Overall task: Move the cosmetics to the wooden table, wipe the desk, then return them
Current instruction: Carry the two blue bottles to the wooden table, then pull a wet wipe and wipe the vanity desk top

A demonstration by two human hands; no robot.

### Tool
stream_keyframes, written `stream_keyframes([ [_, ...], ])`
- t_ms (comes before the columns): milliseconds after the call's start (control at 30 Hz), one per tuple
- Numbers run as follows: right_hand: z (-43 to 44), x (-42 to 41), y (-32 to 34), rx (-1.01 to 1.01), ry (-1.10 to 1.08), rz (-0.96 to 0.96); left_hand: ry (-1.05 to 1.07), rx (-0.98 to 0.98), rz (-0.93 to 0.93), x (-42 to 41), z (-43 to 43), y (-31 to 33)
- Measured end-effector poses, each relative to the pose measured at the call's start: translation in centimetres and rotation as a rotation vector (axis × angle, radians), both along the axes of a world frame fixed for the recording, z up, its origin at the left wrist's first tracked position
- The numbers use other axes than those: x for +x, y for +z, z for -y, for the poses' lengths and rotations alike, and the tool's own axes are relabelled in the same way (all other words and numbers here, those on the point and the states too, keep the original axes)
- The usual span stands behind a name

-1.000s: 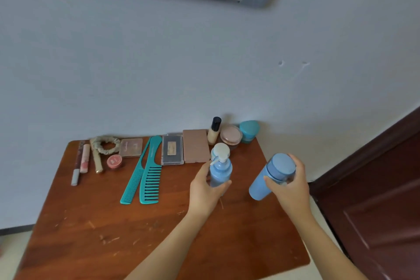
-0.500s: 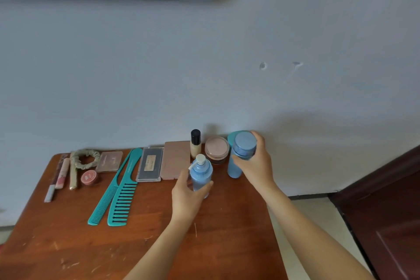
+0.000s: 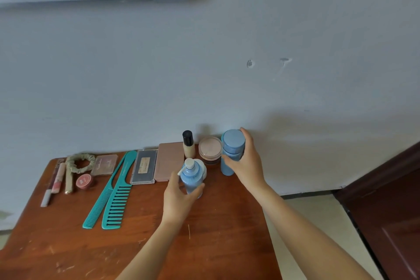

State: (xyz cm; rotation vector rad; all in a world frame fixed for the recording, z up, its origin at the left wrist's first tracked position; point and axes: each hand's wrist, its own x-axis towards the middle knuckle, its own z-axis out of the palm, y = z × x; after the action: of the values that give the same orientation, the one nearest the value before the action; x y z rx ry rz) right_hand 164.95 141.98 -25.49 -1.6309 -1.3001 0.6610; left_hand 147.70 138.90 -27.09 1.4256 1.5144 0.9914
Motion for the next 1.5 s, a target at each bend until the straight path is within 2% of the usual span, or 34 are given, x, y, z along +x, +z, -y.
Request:
stream_keyframes([
  [167, 0.7, 0.1, -0.2, -0.025, 0.018, 0.006, -0.059, -0.032, -0.083, -0.5, -0.3, 0.0],
  [433, 4.6, -0.3, -2.7, -0.185, -0.056, 0.108, -0.059, -0.125, -0.241, -4.2, 1.3, -1.4],
  [633, 8.1, -1.7, -2.1, -0.244, -0.144, 0.174, -0.112, -0.146, -0.271, -7.9, 1.5, -2.0],
  [833, 12.6, -6.1, -0.8, -0.260, -0.308, 0.264, -0.242, -0.052, -0.227, -11.6, 0.7, -1.4],
  [1100, 21.1, -17.5, -0.3, -0.368, -0.573, 0.326, -0.584, 0.045, -0.229, -18.7, 1.7, 0.5],
  [1267, 30.5, -21.4, 1.2, -0.413, -0.795, 0.369, -0.940, 0.192, -0.164, -16.0, 6.2, 2.9],
  [1500, 48.2, -27.6, 4.0, -0.466, -1.276, 0.314, -1.431, 0.338, -0.113, -11.3, 20.0, 5.7],
])
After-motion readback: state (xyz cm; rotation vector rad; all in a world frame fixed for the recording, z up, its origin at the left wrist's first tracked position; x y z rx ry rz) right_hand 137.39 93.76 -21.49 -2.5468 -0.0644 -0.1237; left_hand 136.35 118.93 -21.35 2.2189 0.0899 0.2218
